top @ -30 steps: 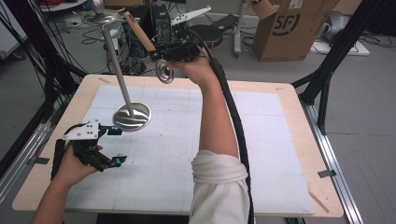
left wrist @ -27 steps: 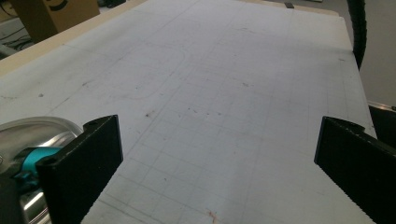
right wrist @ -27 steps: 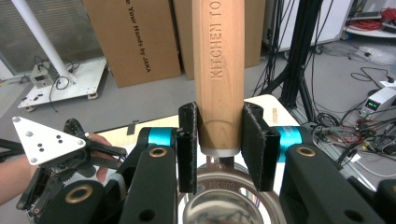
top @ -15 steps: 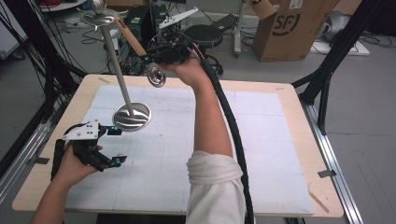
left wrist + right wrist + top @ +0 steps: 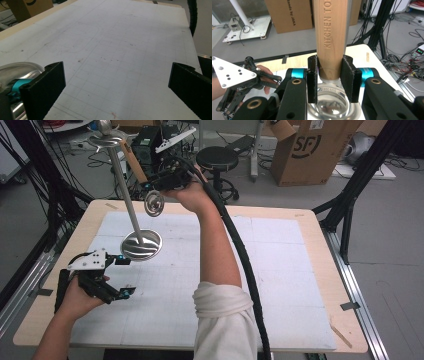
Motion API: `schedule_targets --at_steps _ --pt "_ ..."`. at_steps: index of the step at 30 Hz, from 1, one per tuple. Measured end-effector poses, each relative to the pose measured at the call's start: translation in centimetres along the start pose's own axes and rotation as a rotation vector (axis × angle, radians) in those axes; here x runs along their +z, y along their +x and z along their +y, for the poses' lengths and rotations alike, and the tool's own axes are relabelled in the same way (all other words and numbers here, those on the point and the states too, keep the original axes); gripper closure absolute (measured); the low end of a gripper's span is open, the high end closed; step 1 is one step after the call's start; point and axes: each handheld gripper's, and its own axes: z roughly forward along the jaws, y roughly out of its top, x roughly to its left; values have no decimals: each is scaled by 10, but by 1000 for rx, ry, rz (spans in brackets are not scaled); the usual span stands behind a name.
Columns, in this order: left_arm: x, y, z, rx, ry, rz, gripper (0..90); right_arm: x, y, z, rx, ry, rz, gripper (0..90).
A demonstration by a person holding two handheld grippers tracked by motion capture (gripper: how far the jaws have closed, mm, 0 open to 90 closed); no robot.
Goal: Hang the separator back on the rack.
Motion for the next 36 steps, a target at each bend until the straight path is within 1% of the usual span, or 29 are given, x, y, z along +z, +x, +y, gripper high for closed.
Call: schedule_targets --at_steps 7,11,12,14,16,18,19,20,24,25,27,29,30,32,33,34,35,36 --pt "0 0 0 -6 -1 -2 16 8 -1 -1 -2 18 0 685" --pt "0 0 0 -5 -3 -3 16 9 -2 -1 1 13 -2 674" --pt "0 0 0 -4 -1 -3 16 9 -2 -1 3 13 -4 657" --pt "0 0 0 -6 -2 -2 16 8 -2 -1 7 0 -15 593" --pt "0 0 0 -6 -1 -2 16 7 -2 -1 5 2 -33 542" --pt "0 0 0 -2 3 -3 16 5 -2 -2 8 13 -31 528" --pt "1 0 0 -3 3 -3 16 4 -2 -2 3 21 -35 518" --pt "1 0 0 -4 3 -2 16 3 -1 -2 10 24 -42 509" --pt "0 0 0 -2 4 -1 16 -1 1 -2 -3 42 -46 467" --pt "0 0 0 -2 2 0 16 -3 3 -3 4 50 -50 460" --pt "0 0 -1 -9 3 1 16 -5 5 -4 -5 61 -51 440" --pt "2 1 -1 -10 11 9 16 -7 8 -7 -12 67 -51 432" --pt "2 1 -1 -9 16 9 16 -8 10 -9 -24 77 -54 431" --pt "2 1 -1 -9 19 12 16 -10 13 -13 -27 90 -52 424" --pt "2 0 -1 -7 18 10 16 -11 13 -15 -35 96 -58 418" --pt "2 0 -1 -5 19 9 16 -14 15 -17 -24 110 -60 417" --pt "2 0 -1 -5 19 10 16 -16 14 -19 -29 103 -63 414" --pt "2 0 -1 -8 19 12 16 -19 15 -22 -16 108 -59 399"
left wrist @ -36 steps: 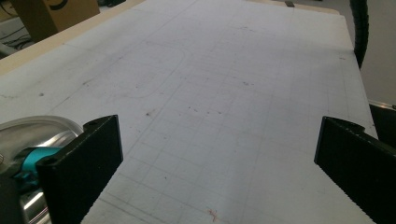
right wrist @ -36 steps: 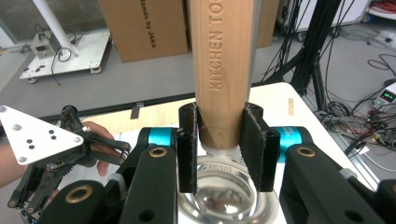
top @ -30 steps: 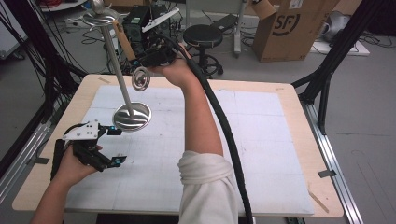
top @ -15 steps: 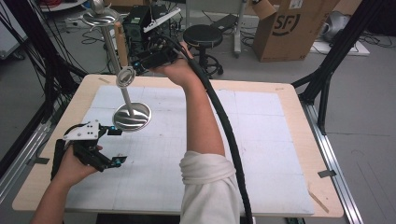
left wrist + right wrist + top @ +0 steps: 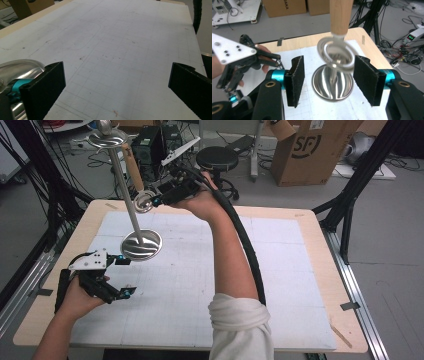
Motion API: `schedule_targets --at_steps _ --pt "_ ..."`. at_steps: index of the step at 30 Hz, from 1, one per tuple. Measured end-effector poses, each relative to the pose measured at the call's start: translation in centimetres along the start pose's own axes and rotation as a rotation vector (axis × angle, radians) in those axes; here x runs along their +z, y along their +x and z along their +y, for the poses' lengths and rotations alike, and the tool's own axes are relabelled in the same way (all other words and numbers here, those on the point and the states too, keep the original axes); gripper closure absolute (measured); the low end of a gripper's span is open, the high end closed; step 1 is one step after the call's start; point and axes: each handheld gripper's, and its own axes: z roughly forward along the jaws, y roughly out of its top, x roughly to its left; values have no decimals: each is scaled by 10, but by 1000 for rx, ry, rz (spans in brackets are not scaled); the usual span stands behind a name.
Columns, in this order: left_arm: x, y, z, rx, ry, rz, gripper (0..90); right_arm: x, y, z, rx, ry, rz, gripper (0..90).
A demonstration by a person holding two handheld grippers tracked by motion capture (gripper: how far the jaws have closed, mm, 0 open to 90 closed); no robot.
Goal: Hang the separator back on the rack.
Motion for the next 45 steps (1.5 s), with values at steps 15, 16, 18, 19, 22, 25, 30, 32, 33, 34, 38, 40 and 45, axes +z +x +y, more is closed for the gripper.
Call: schedule_targets --at_steps 15,16,18,19,22,25,30,32,33,34,38,40,45 --pt "2 -1 0 6 16 -2 16 -44 5 -36 33 -32 -62 359" --pt "2 -1 0 4 15 -2 16 -47 5 -39 34 -40 -62 355" --pt "2 -1 0 5 11 -2 16 -51 5 -45 45 -50 -71 348" --pt "2 -1 0 3 11 -1 16 -53 4 -48 52 -48 -75 333" --pt "1 0 0 3 7 0 16 -55 6 -55 59 -36 -79 320" --pt "0 0 0 1 8 0 16 -57 9 -62 58 -43 -82 319" --pt "-1 0 0 0 7 -3 16 -58 10 -73 88 -17 -79 275" --pt "0 0 0 1 6 -5 16 -59 12 -77 74 -31 -77 273" --pt "0 0 0 0 6 -5 16 -60 14 -79 75 -38 -72 273" --pt "0 0 0 1 8 -5 16 -61 15 -82 66 -47 -78 273" --pt "0 0 0 1 10 -6 16 -65 17 -90 84 -33 -71 248" --pt "0 0 0 -1 7 -7 16 -67 19 -93 68 -49 -79 248" --pt "1 0 0 0 11 -9 16 -72 27 -102 63 -65 -96 236"
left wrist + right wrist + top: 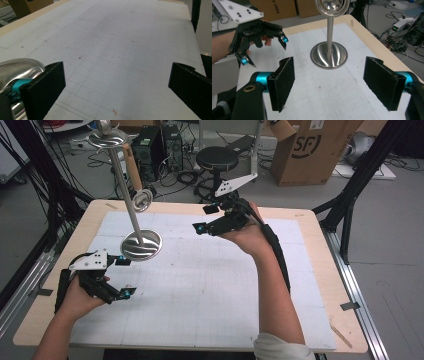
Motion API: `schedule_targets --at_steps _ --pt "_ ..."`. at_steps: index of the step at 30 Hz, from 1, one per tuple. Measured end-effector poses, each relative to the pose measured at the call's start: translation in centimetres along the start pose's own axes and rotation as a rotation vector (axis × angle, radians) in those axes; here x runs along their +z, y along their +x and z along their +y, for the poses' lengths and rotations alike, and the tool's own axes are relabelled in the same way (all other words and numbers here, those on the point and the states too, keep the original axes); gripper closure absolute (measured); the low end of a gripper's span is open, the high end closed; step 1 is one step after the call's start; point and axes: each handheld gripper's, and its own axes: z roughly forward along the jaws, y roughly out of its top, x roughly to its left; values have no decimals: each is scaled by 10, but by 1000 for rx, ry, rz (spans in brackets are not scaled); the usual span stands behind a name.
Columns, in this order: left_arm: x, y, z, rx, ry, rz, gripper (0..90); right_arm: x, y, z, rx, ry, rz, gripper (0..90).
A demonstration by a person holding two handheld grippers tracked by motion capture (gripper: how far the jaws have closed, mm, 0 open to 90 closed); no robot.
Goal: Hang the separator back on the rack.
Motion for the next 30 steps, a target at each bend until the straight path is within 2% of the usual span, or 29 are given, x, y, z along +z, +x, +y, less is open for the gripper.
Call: schedule_targets --at_steps 9,22,30 --pt "-2 1 0 -2 -4 3 16 -12 10 -18 0 -30 -12 208" --pt "-2 1 -1 -9 -6 3 16 -23 11 -60 48 -46 -27 191" --pt "-3 1 -1 -13 -12 1 16 -21 17 -92 74 -46 -33 181"
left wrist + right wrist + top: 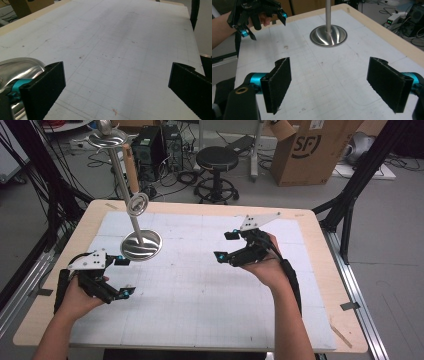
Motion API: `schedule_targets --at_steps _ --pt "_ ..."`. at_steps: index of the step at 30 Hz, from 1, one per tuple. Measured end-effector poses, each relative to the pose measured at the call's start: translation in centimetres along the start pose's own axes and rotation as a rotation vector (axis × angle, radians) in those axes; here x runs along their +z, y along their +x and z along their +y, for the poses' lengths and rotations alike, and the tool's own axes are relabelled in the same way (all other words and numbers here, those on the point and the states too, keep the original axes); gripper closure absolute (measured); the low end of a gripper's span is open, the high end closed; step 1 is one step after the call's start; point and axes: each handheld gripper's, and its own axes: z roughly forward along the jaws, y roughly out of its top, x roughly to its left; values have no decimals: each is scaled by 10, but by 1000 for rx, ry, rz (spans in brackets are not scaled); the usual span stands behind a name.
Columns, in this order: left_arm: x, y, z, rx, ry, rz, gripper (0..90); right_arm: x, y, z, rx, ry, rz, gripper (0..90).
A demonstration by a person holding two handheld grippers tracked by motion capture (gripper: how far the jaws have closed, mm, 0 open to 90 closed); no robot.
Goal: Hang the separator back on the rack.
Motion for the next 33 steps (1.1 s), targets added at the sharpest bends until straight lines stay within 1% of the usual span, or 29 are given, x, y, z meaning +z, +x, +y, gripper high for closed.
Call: schedule_targets --at_steps 3,7,14,21,24,28,33 --pt "1 0 0 0 6 0 16 0 1 -10 13 -3 -3 178" --pt "2 0 0 -1 6 -4 16 -1 1 -22 14 -13 -12 176" --pt "1 -1 0 0 3 -2 16 0 2 -43 32 6 -30 156" --pt "1 -1 0 -9 -3 -4 16 0 2 -64 49 -14 -38 150" --pt "1 -1 1 -8 -5 -7 16 -2 3 -69 55 -26 -38 147" --pt "2 0 0 -6 -5 -6 16 -2 3 -72 67 -22 -37 146" --pt "3 0 0 -5 1 -7 16 0 3 -74 61 -18 -37 146"
